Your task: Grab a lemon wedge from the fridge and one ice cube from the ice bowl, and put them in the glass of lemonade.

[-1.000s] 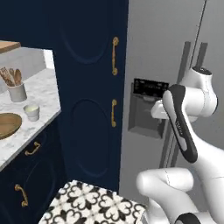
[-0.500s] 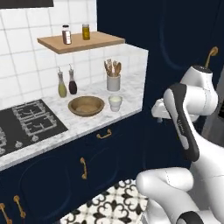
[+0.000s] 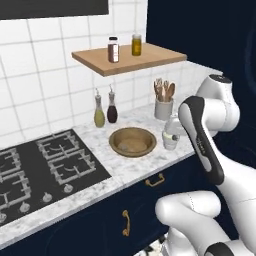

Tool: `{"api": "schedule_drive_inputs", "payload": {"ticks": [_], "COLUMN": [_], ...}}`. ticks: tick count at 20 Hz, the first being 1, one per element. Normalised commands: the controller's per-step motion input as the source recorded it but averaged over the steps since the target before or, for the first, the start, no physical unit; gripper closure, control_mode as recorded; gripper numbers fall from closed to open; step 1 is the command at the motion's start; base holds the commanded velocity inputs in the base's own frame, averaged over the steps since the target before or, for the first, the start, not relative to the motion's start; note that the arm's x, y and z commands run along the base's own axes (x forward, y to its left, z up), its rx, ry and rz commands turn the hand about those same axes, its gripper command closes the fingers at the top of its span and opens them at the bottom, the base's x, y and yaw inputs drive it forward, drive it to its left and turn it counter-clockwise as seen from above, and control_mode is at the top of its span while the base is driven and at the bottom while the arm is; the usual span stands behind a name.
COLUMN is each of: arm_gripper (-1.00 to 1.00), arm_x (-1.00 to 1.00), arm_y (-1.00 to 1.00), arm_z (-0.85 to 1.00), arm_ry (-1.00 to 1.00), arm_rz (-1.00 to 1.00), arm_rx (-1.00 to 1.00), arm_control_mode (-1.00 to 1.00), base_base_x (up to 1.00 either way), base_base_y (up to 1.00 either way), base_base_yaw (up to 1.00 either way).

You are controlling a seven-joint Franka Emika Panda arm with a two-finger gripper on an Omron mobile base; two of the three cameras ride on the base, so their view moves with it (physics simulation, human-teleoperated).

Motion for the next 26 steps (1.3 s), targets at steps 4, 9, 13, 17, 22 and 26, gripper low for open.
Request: {"api": "schedule_drive_inputs", "payload": {"ticks": [4,9,13,17,22,26], "arm_gripper": [-1.0,-1.0,-1.0,-1.0,-1.0,-1.0], "arm_x": [0.0,0.4,1.0,0.87,-0.04,0.17], "arm_y": [0.0,0.01,0.15,0.1,0.16,0.51], "arm_z": [0.0,-0.33,-1.0,-0.73,-0.39,-0.61], "arm_ry": [0.0,0.17,0.4,0.19,0.12,0.29], "arm_rz": [0.0,0.03,0.07,0.08,0.2,0.03], "arm_rx": [0.0,0.0,0.0,0.0,0.14,0.06], "arm_control_mode": [1.0,-1.0,-1.0,-1.0,-1.0,-1.0], "base_base_x": [0.96,0.59,0.0,0.0,0.0,0.0], "base_base_y": [0.32,0.04,0.0,0.0,0.0,0.0], "base_base_yaw": [0.03,0.03,0.0,0.0,0.0,0.0]}}
